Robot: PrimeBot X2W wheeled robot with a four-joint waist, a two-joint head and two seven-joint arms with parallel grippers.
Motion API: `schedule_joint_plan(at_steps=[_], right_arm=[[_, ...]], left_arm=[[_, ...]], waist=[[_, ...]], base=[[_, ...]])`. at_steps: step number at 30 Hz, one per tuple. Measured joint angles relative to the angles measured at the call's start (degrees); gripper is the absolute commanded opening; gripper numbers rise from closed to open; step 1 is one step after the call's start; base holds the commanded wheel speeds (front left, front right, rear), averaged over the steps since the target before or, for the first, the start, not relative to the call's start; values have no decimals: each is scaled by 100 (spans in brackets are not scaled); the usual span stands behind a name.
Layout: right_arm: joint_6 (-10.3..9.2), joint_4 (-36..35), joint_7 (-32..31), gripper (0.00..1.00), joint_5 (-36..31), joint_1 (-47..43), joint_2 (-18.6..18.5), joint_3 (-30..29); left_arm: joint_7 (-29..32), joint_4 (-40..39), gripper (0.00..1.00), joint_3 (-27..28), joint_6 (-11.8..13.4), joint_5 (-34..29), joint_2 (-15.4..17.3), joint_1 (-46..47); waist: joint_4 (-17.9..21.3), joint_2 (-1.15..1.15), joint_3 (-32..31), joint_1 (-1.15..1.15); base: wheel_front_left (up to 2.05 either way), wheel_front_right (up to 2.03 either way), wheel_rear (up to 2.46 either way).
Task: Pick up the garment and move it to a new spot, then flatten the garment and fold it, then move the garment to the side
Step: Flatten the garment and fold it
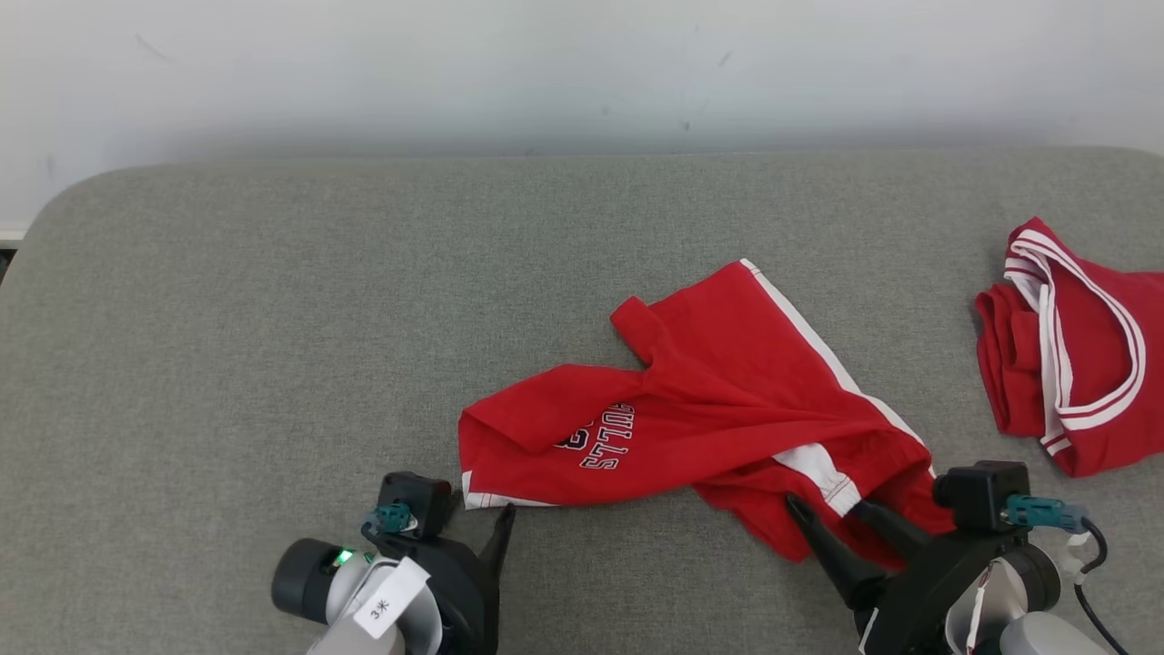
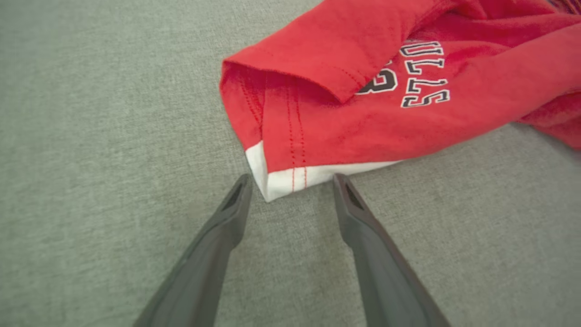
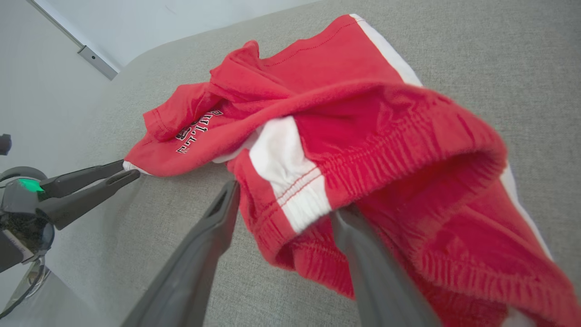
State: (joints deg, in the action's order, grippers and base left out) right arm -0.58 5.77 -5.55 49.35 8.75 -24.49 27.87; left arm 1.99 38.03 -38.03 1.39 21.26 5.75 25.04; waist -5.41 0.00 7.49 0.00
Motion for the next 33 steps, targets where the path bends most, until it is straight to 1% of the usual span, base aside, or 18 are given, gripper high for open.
schedule_joint_plan(at_steps=[1, 2, 5, 9, 12, 15, 17, 20, 22, 26, 29, 31, 33], right_arm=[[-1, 4, -5, 64, -4, 4, 5, 8], [-3, 10, -33, 0, -14, 14, 8, 30], [-98, 21, -44, 0, -133, 14, 5, 58], [-146, 90, -43, 0, -157, 7, -8, 63], [-137, 132, -40, 0, -144, 3, -5, 57], [-12, 113, -42, 0, -27, 7, 10, 45], [58, 104, -42, 0, 32, 20, -25, -25], [286, 2, -109, 0, 294, 91, -143, -110], [369, -63, -168, 0, 410, 128, -189, -163], [387, -96, -338, 0, 420, 124, -417, -199], [468, -267, -561, 0, 651, 120, -416, -147], [495, -334, -739, 0, 835, 121, -412, -107], [494, -360, -991, 0, 837, 152, -453, -1]], left_arm=[[0, 42, 33, -3, -47, 5, -15, 7], [-1, 85, 0, -20, -115, 37, -22, 8], [-59, 174, 0, -67, -141, 40, -51, 24], [-154, 337, 0, -134, -142, 24, -101, 78], [-224, 392, 0, -123, -142, 25, -116, 120], [-344, 410, 0, 1, -132, 56, -83, 107], [-463, 394, 0, 98, -85, 54, 67, 104], [-575, 331, 0, 174, -73, 49, 343, 86], [-628, 218, 0, 180, -36, 36, 426, 13], [-734, -26, 0, 176, -13, 35, 517, -265], [-759, -266, 0, 172, 9, 41, 555, -477], [-758, -399, 0, 180, -14, 67, 567, -574], [-713, -504, 0, 160, -51, 102, 615, -600]], waist=[[4, 0, -2, 0], [13, 0, -6, 0], [32, 0, -14, 0], [30, 0, -33, 0], [12, 0, -84, 0], [-4, 0, -165, 0], [-9, 0, -236, 0], [-21, 0, -363, 0], [-32, -1, -455, 0], [-61, -1, -642, 0], [-81, -1, -757, 0], [-89, -1, -801, 1], [-92, -1, -805, 1]], base=[[0, 0, 0], [0, 0, 0], [0, 0, 0], [0, 0, 0], [0, 0, 0], [0, 0, 0], [0, 0, 0], [0, 0, 0], [0, 0, 0], [0, 0, 0], [0, 0, 0], [0, 0, 0], [0, 0, 0]])
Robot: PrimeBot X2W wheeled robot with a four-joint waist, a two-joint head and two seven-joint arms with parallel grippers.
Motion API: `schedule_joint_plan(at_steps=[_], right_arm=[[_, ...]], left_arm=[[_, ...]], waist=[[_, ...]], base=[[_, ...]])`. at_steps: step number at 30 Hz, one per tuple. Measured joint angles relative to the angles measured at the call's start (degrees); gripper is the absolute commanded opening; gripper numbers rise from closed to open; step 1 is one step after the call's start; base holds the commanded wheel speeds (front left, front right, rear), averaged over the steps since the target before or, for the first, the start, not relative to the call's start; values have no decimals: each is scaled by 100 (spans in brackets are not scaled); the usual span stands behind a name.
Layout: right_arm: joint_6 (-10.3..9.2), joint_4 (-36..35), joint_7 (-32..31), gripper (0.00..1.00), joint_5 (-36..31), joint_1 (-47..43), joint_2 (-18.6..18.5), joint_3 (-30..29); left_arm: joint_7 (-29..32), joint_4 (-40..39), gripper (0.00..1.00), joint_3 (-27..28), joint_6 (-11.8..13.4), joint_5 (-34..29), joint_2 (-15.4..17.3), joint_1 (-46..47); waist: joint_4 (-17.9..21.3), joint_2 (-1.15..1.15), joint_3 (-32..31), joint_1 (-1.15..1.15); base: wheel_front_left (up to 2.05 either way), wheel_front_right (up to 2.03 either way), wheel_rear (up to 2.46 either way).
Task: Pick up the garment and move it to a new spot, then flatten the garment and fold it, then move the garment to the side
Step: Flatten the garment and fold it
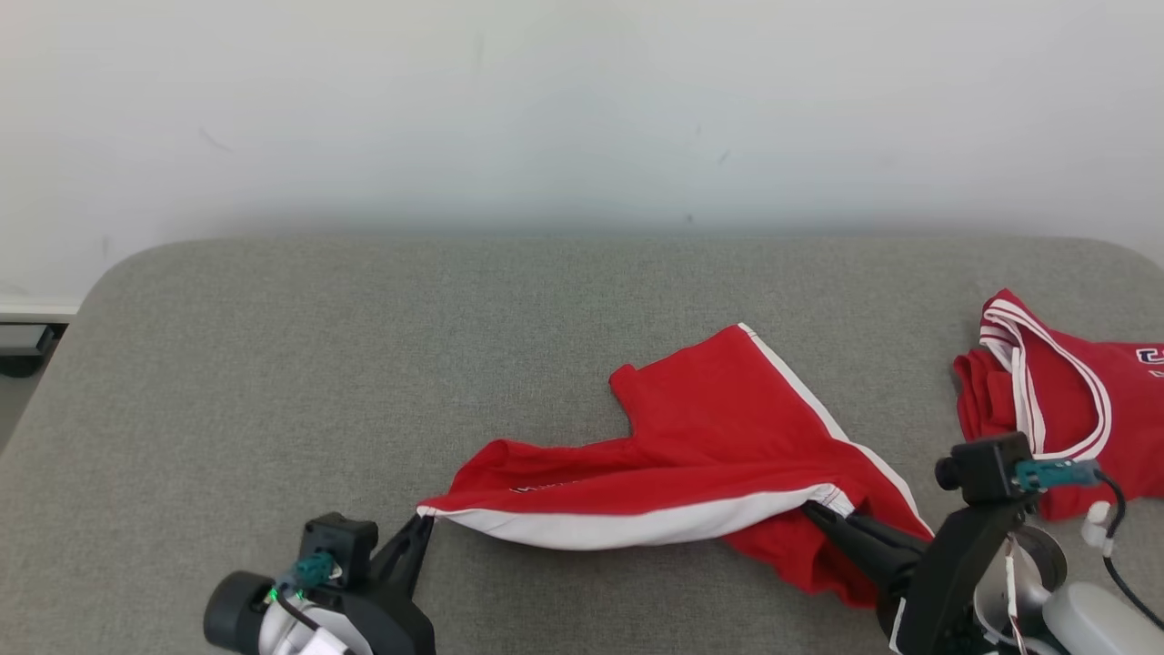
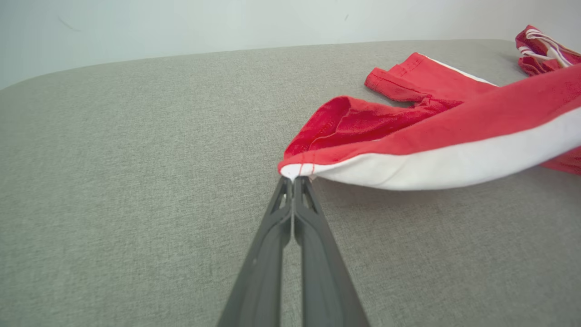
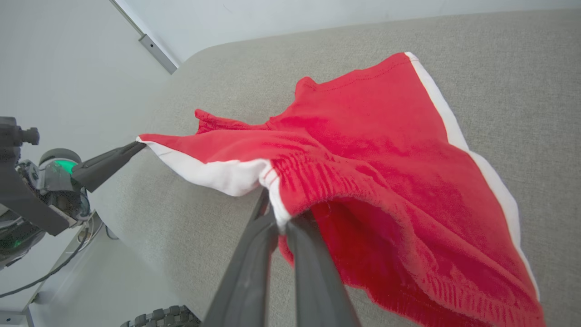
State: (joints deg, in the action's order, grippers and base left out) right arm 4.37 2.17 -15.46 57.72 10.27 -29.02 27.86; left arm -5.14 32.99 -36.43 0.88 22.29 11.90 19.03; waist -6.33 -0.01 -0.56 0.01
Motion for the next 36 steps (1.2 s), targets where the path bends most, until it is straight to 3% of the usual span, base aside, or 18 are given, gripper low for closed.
schedule_joint_plan(at_steps=[4, 9, 11, 17, 19, 23, 24, 25, 28, 30, 33, 36], right_arm=[[15, 126, -542, 0, 146, 439, -74, 115], [-55, 656, -1907, 0, 192, 1416, -149, 625], [-204, 1016, -2513, 0, 168, 1969, -130, 812], [-903, 2165, -3834, 0, -397, 4278, 65, 951], [-906, 2421, -3930, 0, -701, 5110, 204, 946], [-628, 2894, -3292, 0, -1148, 6787, 495, 623], [-347, 3014, -2646, 0, -1380, 7420, 521, 479], [-224, 2996, -2173, 0, -1567, 7685, 519, 368], [-168, 2604, -1056, 0, -1740, 8013, 592, -152], [40, 2148, -493, 0, -1751, 7889, 621, -331], [123, 1753, 380, 0, -1838, 7158, 682, -415], [174, 1805, 1200, 0, -1836, 5665, 686, -286]], left_arm=[[191, -237, 0, 1, -257, 101, 96, 87], [851, -341, 0, 41, -756, 499, 141, 745], [1284, -301, 0, 76, -855, 844, 157, 1134], [2694, 151, 0, 145, -847, 1400, 101, 2875], [2906, 261, 0, 282, -846, 1405, -2, 3643], [2751, 521, 0, 720, -826, 1265, -167, 5396], [2296, 490, 0, 939, -613, 985, -205, 6043], [1982, 411, 0, 1055, -491, 886, -234, 6279], [1189, -60, 0, 1179, -209, 533, -235, 6503], [735, -500, 0, 1216, 3, 323, -119, 6318], [152, -837, 0, 1255, 375, 114, -69, 5512], [-108, -662, 0, 1192, 409, 276, -165, 4167]], waist=[[22, 0, 100, 0], [80, 0, 340, -1], [110, 1, 468, -1], [178, 1, 909, -2], [183, 2, 1069, -3], [161, 2, 1394, -3], [135, 2, 1555, -2], [117, 2, 1639, -3], [53, 2, 1883, -2], [13, 2, 2051, -1], [-34, 1, 2288, -1], [-71, 3, 2461, -4]], base=[[0, 0, 0], [0, 0, 0], [0, 0, 0], [0, 0, 0], [0, 0, 0], [0, 0, 0], [0, 0, 0], [0, 0, 0], [0, 0, 0], [0, 0, 0], [0, 0, 0], [0, 0, 0]])
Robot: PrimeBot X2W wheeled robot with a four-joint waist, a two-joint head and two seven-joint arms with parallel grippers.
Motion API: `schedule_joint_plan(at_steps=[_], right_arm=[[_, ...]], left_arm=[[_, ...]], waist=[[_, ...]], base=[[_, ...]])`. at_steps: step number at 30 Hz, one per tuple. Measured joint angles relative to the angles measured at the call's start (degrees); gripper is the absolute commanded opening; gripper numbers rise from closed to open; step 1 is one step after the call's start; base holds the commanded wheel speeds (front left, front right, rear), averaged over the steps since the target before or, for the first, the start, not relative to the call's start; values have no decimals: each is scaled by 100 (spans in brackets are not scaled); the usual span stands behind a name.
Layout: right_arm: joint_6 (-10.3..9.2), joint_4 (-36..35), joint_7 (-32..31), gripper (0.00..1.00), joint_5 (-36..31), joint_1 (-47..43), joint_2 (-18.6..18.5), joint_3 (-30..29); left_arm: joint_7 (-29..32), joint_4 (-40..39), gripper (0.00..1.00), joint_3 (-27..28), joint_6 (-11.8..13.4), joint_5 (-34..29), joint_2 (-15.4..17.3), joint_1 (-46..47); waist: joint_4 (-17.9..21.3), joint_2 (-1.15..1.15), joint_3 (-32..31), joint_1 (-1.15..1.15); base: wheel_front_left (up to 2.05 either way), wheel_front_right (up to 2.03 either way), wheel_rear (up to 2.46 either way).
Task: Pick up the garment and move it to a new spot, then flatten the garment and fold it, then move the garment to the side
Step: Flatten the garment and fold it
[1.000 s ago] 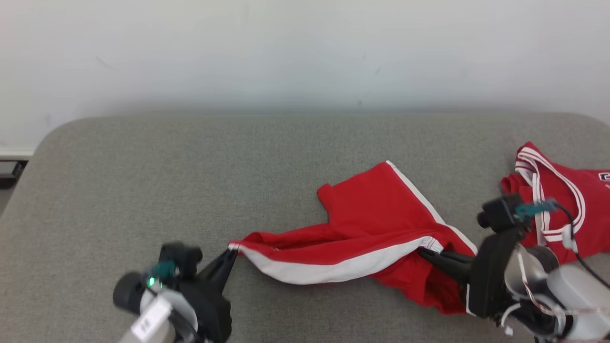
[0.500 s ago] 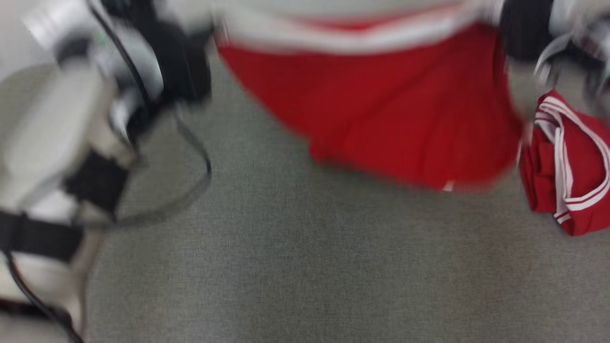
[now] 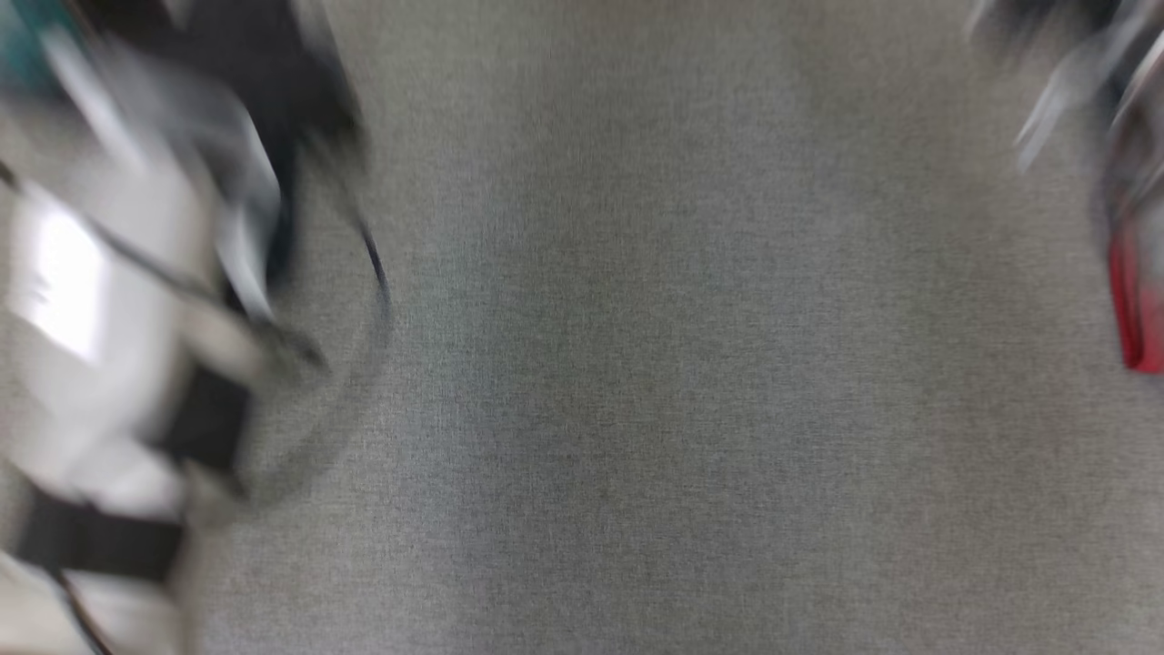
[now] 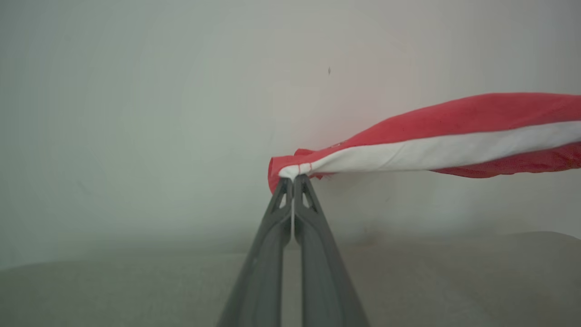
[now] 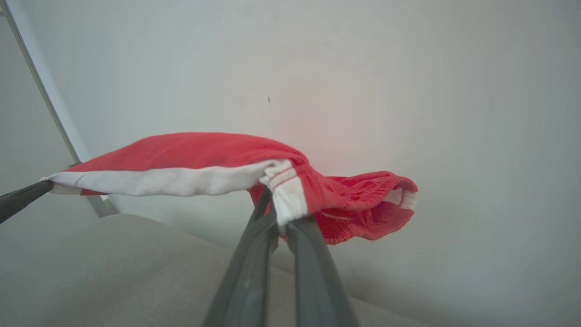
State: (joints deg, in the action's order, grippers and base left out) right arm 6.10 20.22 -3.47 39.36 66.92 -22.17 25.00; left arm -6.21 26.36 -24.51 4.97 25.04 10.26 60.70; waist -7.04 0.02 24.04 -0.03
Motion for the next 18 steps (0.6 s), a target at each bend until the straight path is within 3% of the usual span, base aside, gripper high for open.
schedule_joint_plan(at_steps=[3, 5, 9, 18], right_arm=[[4, 420, 404, 0, 261, -1426, 120, 166], [66, 684, 470, 0, 316, -1867, 105, 357], [98, 895, 701, 0, 548, -2141, 91, 419], [121, 597, 602, 0, 775, -2787, -569, 1869]], left_arm=[[-138, 455, 0, -281, -99, 192, -90, -1238], [-241, 642, 0, -423, -154, 201, -44, -1668], [-263, 893, 0, -625, -318, 193, 31, -1959], [-299, 1330, 0, -950, -651, 204, 76, -2646]], waist=[[-18, 1, 14, -2], [-19, -1, -42, 3], [8, -2, -168, 4], [138, -2, -734, 4]], base=[[0, 0, 0], [0, 0, 0], [0, 0, 0], [0, 0, 0]])
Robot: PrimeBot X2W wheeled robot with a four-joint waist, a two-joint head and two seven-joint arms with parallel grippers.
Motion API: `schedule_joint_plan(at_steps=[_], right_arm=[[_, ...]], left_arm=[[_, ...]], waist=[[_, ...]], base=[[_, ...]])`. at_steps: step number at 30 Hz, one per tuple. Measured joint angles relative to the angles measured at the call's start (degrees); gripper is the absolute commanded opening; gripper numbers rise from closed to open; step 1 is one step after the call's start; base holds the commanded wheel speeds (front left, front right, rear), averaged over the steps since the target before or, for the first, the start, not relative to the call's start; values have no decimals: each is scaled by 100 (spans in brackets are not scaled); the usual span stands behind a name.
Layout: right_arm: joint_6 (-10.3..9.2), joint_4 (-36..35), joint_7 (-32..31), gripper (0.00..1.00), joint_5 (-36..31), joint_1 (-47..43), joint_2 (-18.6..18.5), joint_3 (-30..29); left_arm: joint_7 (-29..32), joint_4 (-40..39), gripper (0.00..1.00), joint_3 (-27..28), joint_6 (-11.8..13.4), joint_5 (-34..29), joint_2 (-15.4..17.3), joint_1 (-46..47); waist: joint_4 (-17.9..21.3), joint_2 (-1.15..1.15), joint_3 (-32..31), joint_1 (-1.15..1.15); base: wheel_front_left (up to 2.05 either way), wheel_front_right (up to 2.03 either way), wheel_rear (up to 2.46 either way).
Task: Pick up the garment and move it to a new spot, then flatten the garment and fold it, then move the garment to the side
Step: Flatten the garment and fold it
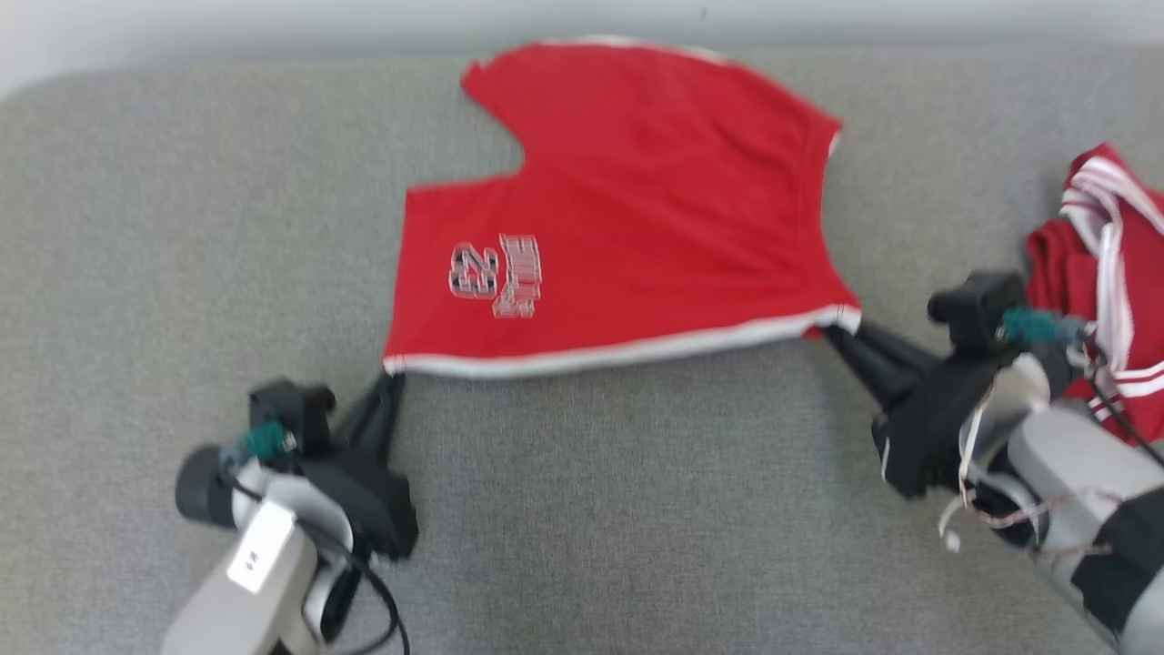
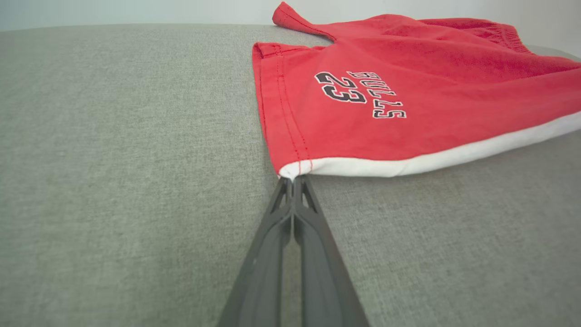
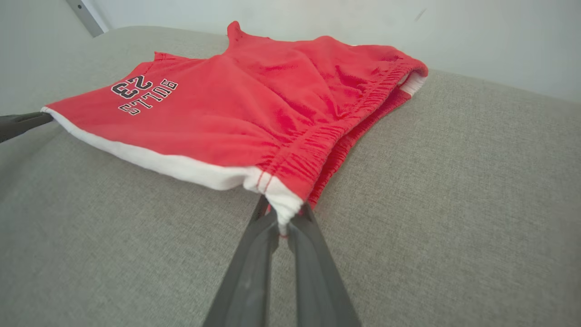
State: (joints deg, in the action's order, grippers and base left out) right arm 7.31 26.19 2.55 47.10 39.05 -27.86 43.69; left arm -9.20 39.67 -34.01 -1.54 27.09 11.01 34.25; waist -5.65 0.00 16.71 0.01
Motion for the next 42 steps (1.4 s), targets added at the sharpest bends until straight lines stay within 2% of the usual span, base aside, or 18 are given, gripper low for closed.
schedule_joint_plan(at_steps=[5, 12, 20, 36, 37, 38, 39, 40, 42], right_arm=[[0, -157, 51, 0, 156, -304, -289, 523], [0, -40, 51, 0, 479, -954, -472, 1003], [3, -40, -25, 0, 754, -1632, -566, 1195], [3, 75, -511, 0, 1058, -1769, -544, 1466], [3, 107, -545, 11, 1081, -1769, -534, 1477], [3, 118, -563, 38, 1089, -1773, -527, 1496], [2, 130, -568, 100, 1112, -1791, -513, 1501], [2, 135, -604, 100, 1161, -1822, -503, 1504], [2, 142, -616, 100, 1191, -1875, -492, 1529]], left_arm=[[31, 79, 0, -196, -107, -31, 19, -397], [122, 205, 0, -378, -159, -33, 121, -1122], [283, 141, 0, -478, -158, 20, 188, -1858], [675, -16, 0, -635, -158, 60, 218, -2164], [706, -19, 0, -634, -157, 63, 208, -2205], [747, -15, 0, -642, -154, 63, 199, -2241], [748, -16, 36, -641, -147, 63, 197, -2264], [748, -22, 98, -628, -141, 69, 199, -2280], [769, -32, 100, -601, -92, 73, 214, -2335]], waist=[[23, 0, -379, 1], [-1, -1, -1032, 0], [-75, -1, -1631, 1], [-130, -1, -1938, -1], [-132, -1, -1958, -1], [-133, -1, -1977, -1], [-134, -1, -1998, -1], [-135, -1, -2018, -1], [-134, -1, -2059, -1]], base=[[0, 0, 0], [0, 0, 0], [0, 0, 0], [0, 0, 0], [0, 0, 0], [0, 0, 0], [0, 0, 0], [0, 0, 0], [0, 0, 0]])
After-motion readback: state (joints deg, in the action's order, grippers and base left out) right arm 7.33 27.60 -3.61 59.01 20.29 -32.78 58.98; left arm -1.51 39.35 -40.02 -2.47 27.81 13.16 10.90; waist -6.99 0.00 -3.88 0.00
